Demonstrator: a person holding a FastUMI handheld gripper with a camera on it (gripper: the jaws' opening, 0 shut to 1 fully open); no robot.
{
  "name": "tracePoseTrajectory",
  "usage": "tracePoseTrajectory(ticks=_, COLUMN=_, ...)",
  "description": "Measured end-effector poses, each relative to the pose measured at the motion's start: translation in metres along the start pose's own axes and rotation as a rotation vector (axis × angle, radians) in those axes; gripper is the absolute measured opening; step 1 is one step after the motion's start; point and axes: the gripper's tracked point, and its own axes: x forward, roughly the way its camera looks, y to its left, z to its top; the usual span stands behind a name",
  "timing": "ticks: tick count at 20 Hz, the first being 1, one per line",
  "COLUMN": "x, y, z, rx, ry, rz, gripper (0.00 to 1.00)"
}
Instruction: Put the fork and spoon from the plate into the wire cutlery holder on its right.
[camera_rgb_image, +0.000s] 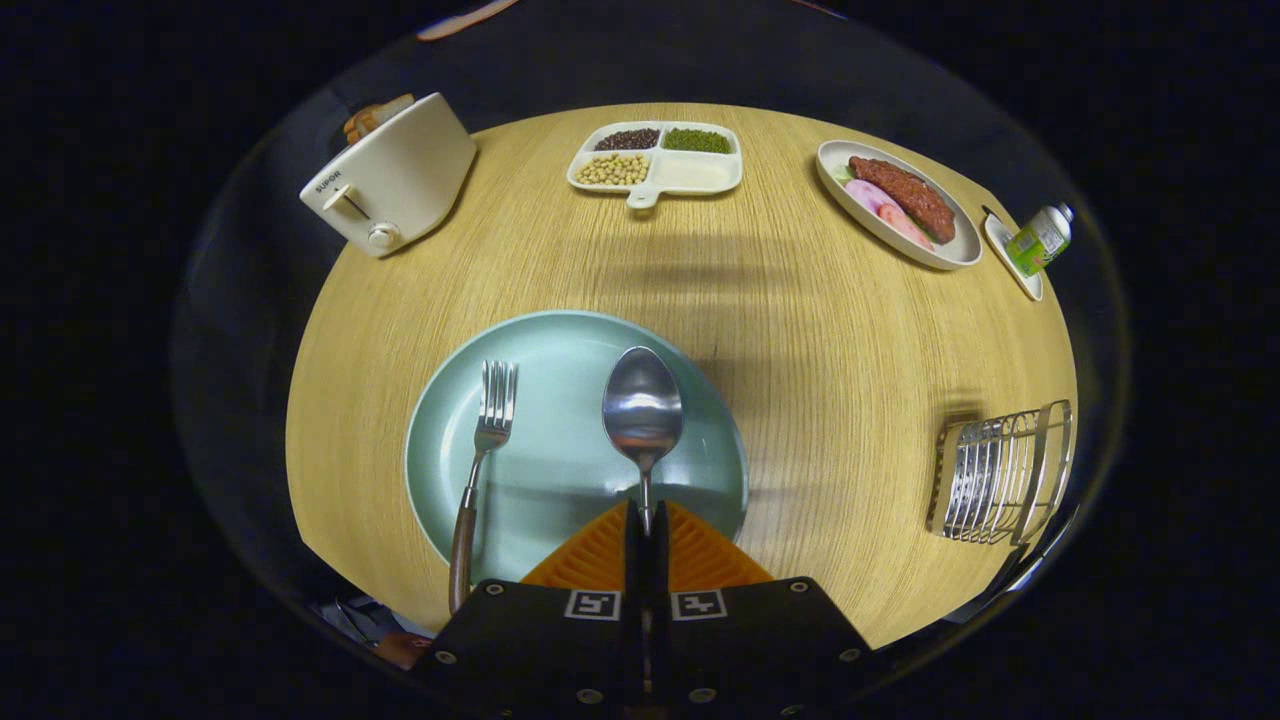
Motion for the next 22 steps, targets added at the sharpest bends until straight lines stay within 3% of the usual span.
tracePoseTrajectory(ticks=9, x=-0.080, y=-0.056, z=0.024, rx=0.077, ry=-0.209, rz=-0.023, gripper=0.04)
tracePoseTrajectory(ticks=22, x=-0.141, y=-0.213, z=-0.011, rx=0.215, ry=-0.272, rz=-0.178, gripper=0.04)
